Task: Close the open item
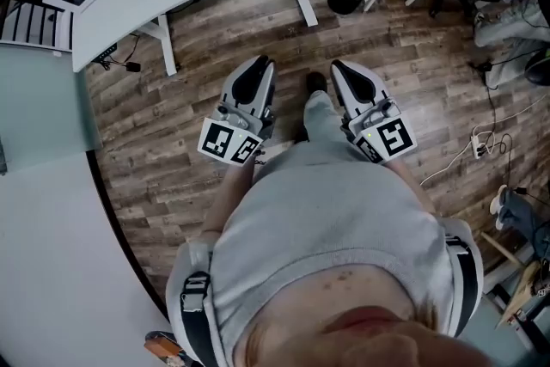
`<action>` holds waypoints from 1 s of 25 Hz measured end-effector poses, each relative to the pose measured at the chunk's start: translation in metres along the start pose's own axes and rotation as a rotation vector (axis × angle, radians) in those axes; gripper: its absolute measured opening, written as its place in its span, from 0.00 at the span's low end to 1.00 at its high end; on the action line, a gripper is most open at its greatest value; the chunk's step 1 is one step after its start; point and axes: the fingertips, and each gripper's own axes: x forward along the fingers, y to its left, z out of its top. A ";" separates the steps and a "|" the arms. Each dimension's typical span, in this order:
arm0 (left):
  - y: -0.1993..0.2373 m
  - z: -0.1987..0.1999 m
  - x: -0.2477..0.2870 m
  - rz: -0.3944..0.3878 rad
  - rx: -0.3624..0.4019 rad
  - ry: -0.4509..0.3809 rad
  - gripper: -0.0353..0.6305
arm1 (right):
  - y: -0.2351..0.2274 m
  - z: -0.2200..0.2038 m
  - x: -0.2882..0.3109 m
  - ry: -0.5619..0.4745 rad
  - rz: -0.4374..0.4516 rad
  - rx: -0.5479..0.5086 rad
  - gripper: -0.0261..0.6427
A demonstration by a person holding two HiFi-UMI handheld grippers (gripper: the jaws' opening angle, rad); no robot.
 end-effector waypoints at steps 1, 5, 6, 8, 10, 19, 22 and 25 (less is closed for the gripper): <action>0.007 0.001 0.006 0.005 0.004 -0.001 0.14 | -0.005 0.002 0.007 -0.005 0.006 -0.007 0.12; 0.037 0.006 0.036 0.031 0.028 -0.011 0.14 | -0.037 0.003 0.034 0.009 0.014 -0.014 0.12; 0.044 0.008 0.044 0.037 0.034 -0.013 0.14 | -0.047 0.004 0.041 0.015 0.015 -0.012 0.12; 0.058 0.010 0.061 0.048 0.039 -0.015 0.14 | -0.067 0.009 0.057 0.018 0.013 -0.006 0.12; 0.072 0.013 0.079 0.058 0.036 -0.016 0.14 | -0.084 0.019 0.077 0.009 0.013 -0.006 0.12; 0.107 0.001 0.147 0.074 0.026 0.022 0.14 | -0.149 0.023 0.132 0.034 0.036 0.021 0.12; 0.116 -0.002 0.165 0.085 0.027 0.027 0.14 | -0.165 0.023 0.143 0.034 0.053 0.025 0.12; 0.123 -0.002 0.183 0.088 0.038 0.024 0.14 | -0.181 0.023 0.154 0.035 0.067 0.028 0.12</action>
